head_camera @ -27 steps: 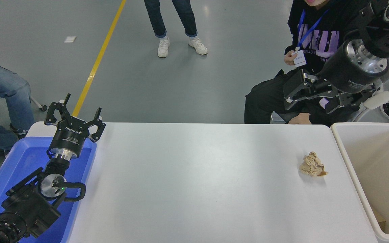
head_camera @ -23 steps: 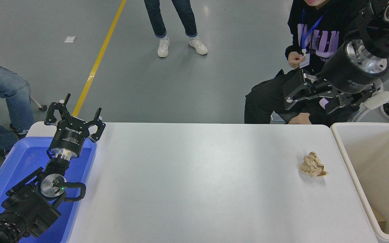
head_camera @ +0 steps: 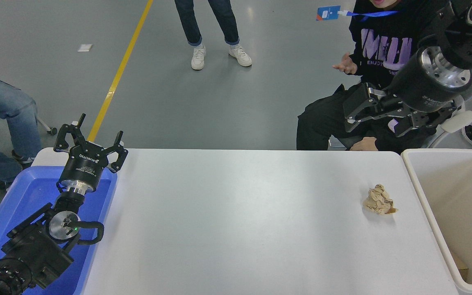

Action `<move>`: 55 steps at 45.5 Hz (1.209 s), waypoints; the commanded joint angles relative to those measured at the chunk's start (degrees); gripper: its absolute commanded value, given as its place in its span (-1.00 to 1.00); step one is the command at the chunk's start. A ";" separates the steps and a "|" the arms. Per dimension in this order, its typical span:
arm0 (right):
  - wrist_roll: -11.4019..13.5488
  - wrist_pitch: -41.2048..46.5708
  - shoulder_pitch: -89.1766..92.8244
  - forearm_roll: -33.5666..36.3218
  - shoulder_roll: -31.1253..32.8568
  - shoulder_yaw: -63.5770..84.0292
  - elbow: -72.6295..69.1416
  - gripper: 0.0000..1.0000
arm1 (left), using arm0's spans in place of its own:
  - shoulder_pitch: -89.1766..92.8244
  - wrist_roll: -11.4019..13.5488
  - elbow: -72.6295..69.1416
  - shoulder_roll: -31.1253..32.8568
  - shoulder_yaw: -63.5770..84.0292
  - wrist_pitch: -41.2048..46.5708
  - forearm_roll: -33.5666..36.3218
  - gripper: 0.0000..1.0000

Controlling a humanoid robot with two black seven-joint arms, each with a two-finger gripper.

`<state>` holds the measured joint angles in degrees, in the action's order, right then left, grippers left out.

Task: Pick up paper ball place in dustbin

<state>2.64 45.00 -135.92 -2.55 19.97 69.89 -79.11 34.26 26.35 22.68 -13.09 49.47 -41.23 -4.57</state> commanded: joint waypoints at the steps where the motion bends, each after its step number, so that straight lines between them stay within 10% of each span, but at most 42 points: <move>1: 0.00 0.00 -0.04 0.00 0.16 -0.01 0.00 1.00 | -0.07 0.02 -0.01 -0.01 0.01 0.01 0.00 0.96; 55: 0.09 0.00 13.31 -0.09 1.04 -0.10 4.58 1.00 | 0.02 0.02 -0.01 -0.01 -0.07 0.01 0.00 0.96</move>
<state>2.72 44.99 -128.88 -2.54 20.79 69.25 -76.71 34.30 26.37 22.70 -13.10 49.48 -41.22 -4.57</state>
